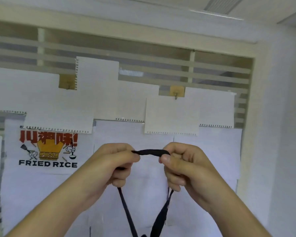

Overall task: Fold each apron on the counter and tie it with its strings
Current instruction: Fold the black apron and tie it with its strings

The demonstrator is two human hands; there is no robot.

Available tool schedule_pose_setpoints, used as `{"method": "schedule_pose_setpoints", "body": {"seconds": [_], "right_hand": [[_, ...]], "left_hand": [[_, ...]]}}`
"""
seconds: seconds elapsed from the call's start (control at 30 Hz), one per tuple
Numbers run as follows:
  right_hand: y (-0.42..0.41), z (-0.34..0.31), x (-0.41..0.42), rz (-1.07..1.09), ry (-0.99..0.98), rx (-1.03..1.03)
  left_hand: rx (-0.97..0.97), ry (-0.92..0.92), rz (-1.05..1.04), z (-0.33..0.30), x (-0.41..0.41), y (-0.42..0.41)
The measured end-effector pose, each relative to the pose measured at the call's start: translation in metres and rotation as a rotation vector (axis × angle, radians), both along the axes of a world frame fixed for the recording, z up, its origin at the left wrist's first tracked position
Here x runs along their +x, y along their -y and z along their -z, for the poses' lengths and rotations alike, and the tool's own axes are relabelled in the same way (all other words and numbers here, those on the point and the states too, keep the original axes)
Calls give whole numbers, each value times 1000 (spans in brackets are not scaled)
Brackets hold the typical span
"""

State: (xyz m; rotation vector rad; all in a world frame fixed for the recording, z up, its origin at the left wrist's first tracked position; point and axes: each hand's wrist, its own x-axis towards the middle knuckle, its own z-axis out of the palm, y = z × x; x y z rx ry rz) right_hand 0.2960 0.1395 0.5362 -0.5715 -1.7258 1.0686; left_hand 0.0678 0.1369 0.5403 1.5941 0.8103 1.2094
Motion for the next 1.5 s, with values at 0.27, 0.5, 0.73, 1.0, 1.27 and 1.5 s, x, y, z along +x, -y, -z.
{"method": "schedule_pose_setpoints", "body": {"seconds": [0.27,0.5,0.73,1.0,1.27,1.5], "right_hand": [[-110,-112,75,463,15,221],[-187,-148,80,925,280,474],[-193,-100,70,918,661,622],[-175,-73,73,888,582,569],[-88,122,80,572,496,216],[-35,410,38,293,1007,-480]], "left_hand": [[227,-5,-356,-117,97,-107],[535,-407,-901,-143,142,-174],[552,-651,-907,-101,155,-185],[460,-532,-812,-64,148,-170],[299,-442,-589,134,100,-80],[-222,-486,-524,362,15,-18]]}}
